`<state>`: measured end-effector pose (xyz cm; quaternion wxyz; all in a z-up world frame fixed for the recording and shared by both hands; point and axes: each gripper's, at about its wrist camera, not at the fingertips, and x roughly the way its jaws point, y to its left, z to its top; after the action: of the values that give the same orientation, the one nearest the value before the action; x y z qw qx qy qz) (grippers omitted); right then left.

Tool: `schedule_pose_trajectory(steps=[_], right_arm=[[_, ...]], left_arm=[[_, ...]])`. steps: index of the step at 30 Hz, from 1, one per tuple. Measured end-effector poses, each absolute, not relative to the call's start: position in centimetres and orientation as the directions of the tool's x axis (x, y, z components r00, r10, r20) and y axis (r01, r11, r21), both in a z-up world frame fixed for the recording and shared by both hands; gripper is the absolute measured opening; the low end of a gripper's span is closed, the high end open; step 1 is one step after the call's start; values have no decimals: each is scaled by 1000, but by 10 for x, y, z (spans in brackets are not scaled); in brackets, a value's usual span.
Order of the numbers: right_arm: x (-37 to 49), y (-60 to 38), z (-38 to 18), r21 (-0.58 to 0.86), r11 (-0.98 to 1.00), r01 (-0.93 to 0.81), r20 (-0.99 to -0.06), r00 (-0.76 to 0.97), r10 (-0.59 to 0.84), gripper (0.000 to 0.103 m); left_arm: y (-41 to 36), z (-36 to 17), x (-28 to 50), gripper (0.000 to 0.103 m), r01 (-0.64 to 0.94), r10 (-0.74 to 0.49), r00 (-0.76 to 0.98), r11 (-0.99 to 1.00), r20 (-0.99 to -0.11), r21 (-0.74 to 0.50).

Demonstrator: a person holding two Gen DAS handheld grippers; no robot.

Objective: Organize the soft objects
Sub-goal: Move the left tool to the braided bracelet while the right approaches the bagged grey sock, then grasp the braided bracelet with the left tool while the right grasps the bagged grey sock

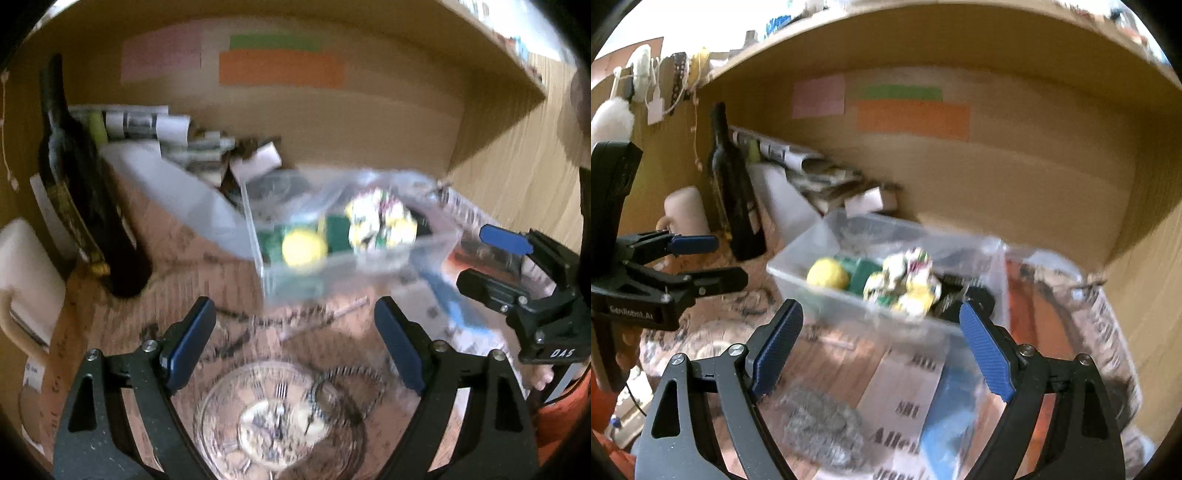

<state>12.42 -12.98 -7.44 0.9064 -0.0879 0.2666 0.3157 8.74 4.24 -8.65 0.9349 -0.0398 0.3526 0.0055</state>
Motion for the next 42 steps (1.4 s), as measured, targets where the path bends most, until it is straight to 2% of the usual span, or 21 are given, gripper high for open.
schedule_pose_trajectory(steps=[11,13,17,18,20,23,26,29,31,32,33,36,42], right_arm=[[114,-116,-134,80,746,-661,-711,487,508,85],[112,-114,-141,81,736,-672,-730,463,502,85],[108,-108,-152,59,712,-699,-765,427,482,83],[108,-106,-155,54,711,-701,-772,422,475,83],[108,-105,-157,55,708,-704,-772,420,478,78],[108,-107,-155,64,712,-700,-763,426,487,63],[109,-110,-155,71,723,-687,-756,436,489,57],[111,-113,-153,74,738,-670,-747,454,486,53],[112,-117,-150,74,748,-659,-736,470,487,51],[112,-119,-148,73,752,-655,-731,477,487,47],[113,-121,-146,74,758,-649,-724,488,488,44],[116,-130,-138,79,771,-631,-703,514,492,43],[120,-149,-115,87,798,-596,-637,583,504,42]], left_arm=[[56,-147,82,87,-82,-49,629,988,-776,-130],[60,-153,80,78,-91,-59,617,985,-785,-146],[58,-157,74,70,-93,-34,626,989,-779,-119],[56,-158,72,65,-89,-32,630,990,-776,-113],[53,-158,67,62,-81,-29,635,991,-772,-104],[47,-159,66,59,-69,-18,641,994,-767,-81],[39,-159,66,51,-37,-27,644,997,-765,-67],[31,-159,67,31,1,-44,646,998,-762,-56],[29,-158,69,11,28,-78,637,997,-767,-77],[29,-157,70,7,35,-89,631,996,-771,-87],[29,-155,70,7,41,-100,627,995,-772,-96],[31,-152,74,6,39,-122,626,991,-770,-125],[30,-127,79,6,38,-104,678,994,-728,-106]])
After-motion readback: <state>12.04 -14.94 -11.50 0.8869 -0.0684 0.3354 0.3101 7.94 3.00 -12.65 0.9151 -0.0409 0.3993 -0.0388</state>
